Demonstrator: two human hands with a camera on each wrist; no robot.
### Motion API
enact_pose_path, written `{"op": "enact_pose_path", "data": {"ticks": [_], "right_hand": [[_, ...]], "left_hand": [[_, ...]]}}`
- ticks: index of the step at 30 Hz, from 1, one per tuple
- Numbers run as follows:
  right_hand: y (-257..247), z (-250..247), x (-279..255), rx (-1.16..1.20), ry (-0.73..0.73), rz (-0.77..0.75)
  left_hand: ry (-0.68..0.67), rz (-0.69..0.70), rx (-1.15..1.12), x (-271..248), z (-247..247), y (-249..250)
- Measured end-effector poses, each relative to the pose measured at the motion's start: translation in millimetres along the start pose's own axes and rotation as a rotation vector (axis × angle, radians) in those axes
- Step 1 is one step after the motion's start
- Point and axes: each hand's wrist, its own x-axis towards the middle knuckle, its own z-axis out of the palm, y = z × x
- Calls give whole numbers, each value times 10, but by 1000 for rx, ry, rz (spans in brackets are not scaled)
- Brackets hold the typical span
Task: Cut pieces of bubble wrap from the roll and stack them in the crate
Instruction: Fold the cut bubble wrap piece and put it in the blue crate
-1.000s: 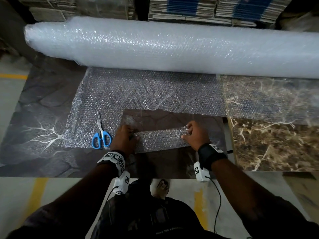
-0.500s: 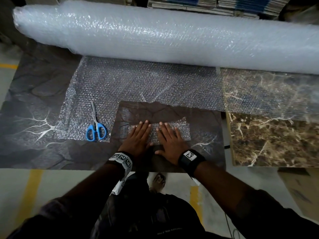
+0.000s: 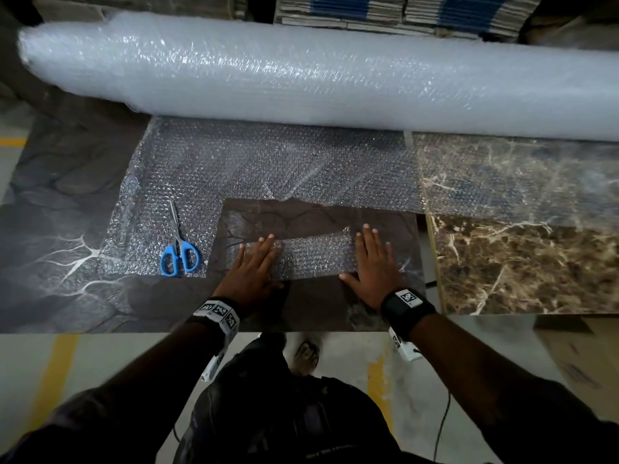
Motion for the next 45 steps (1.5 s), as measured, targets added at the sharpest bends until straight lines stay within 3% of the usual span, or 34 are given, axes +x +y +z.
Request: {"op": "enact_pose_path", "data": {"ticks": [4,9,15,21,26,31,39,45], "right_hand": [[-335,-46,-13,64,-40,-259],[-434,30,-94,106,-1,-170],[-475,56,-327,134,96,-167],[-396,38,-592,248,68,-117],[-387,31,-809,591,240,-56],[-360,-41,-1065,856,362,101],[-531,-125,-1672,1007,552,142],[-731,-16,-2334,899,740,108]], "left_hand": [[28,49,-66,-58,7,9],[212,15,-154,-112,-76,118],[179,-71,-78,-262,-127,217],[190,-201,-254,-496,-193,417],[181,-261,-340,-666,-247,591],[365,-336,-585,-804,-403,705],[555,-378,-789,-1243,-386,892],[597,-301,-804,-1751,-301,1258]]}}
